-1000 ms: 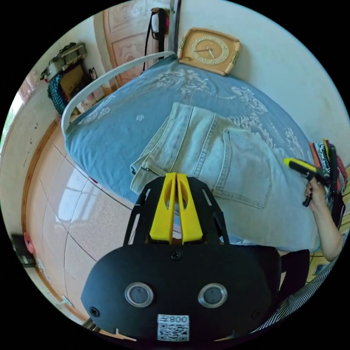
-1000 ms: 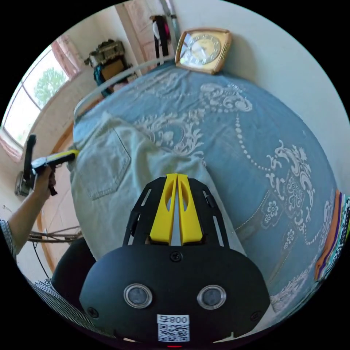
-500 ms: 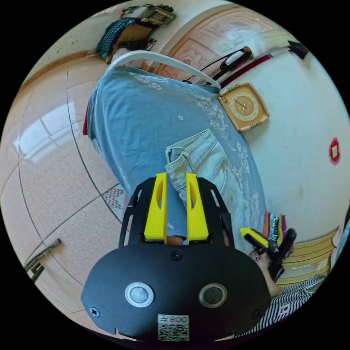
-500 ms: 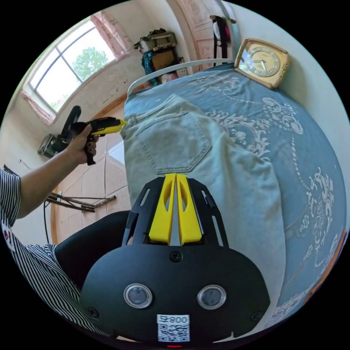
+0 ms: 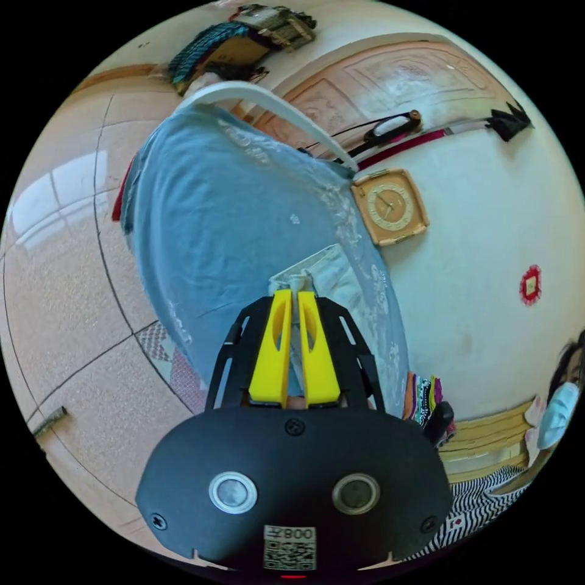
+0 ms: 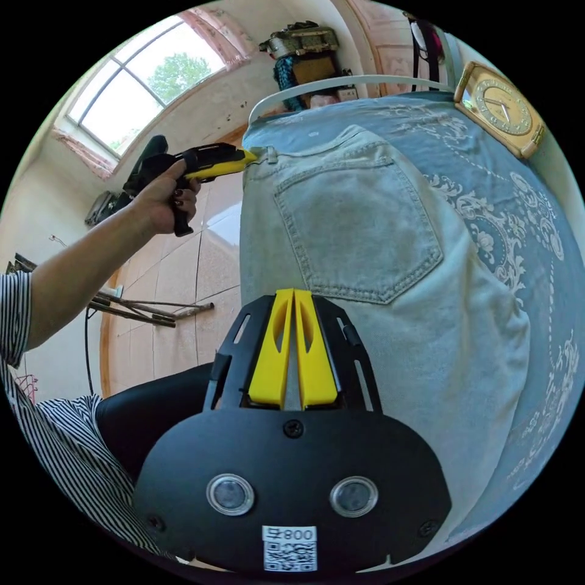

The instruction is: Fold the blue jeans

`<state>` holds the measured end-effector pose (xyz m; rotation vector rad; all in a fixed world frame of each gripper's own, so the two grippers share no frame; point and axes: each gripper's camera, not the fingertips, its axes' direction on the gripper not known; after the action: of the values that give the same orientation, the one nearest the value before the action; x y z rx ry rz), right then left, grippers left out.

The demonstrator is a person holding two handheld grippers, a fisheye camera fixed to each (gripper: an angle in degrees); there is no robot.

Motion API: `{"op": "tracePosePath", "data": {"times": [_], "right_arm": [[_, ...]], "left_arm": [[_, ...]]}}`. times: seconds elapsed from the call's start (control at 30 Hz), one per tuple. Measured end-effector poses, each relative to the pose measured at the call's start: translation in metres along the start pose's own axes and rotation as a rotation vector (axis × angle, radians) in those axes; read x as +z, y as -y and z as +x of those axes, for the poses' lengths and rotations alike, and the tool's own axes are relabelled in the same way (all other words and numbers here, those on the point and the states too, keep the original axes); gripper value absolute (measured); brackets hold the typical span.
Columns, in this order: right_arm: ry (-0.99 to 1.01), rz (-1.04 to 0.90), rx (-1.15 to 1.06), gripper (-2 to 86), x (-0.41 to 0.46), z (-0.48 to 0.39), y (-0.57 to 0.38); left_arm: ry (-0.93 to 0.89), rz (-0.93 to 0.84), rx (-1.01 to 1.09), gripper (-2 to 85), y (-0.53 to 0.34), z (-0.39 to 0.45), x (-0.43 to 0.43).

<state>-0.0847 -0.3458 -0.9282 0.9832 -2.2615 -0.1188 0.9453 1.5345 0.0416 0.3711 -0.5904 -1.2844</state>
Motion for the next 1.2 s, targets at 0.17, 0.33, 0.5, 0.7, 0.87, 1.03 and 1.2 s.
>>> {"op": "tracePosePath", "data": {"times": [0.17, 0.33, 0.5, 0.7, 0.87, 1.03, 1.2], "right_arm": [[0.004, 0.016, -0.011, -0.4, 0.016, -0.008, -0.025], [-0.043, 0.021, -0.009, -0.2, 0.03, -0.022, -0.056], [-0.044, 0.004, 0.009, 0.1, 0.044, -0.029, -0.092], [-0.06, 0.058, 0.09, 0.2, 0.025, -0.033, -0.177], [-0.118, 0.055, 0.281, 0.1, 0.007, -0.025, -0.321], [-0.148, 0.036, 0.462, 0.1, 0.013, -0.033, -0.455], [-0.152, 0.043, 0.583, 0.1, 0.051, -0.034, -0.568]], "left_arm": [[-0.03, 0.045, 0.009, 2.6, -0.007, 0.024, -0.037], [0.051, 0.13, 0.095, 2.2, -0.019, 0.087, -0.083], [0.075, 0.174, 0.173, 1.0, -0.029, 0.167, -0.128], [0.102, -0.178, 0.401, 0.3, -0.039, 0.28, -0.118], [0.2, -0.277, 0.378, 0.2, -0.029, 0.351, -0.138], [0.183, -0.305, 0.531, 0.1, -0.026, 0.466, -0.186], [0.284, -0.543, 0.639, 0.1, -0.041, 0.581, -0.194]]}}
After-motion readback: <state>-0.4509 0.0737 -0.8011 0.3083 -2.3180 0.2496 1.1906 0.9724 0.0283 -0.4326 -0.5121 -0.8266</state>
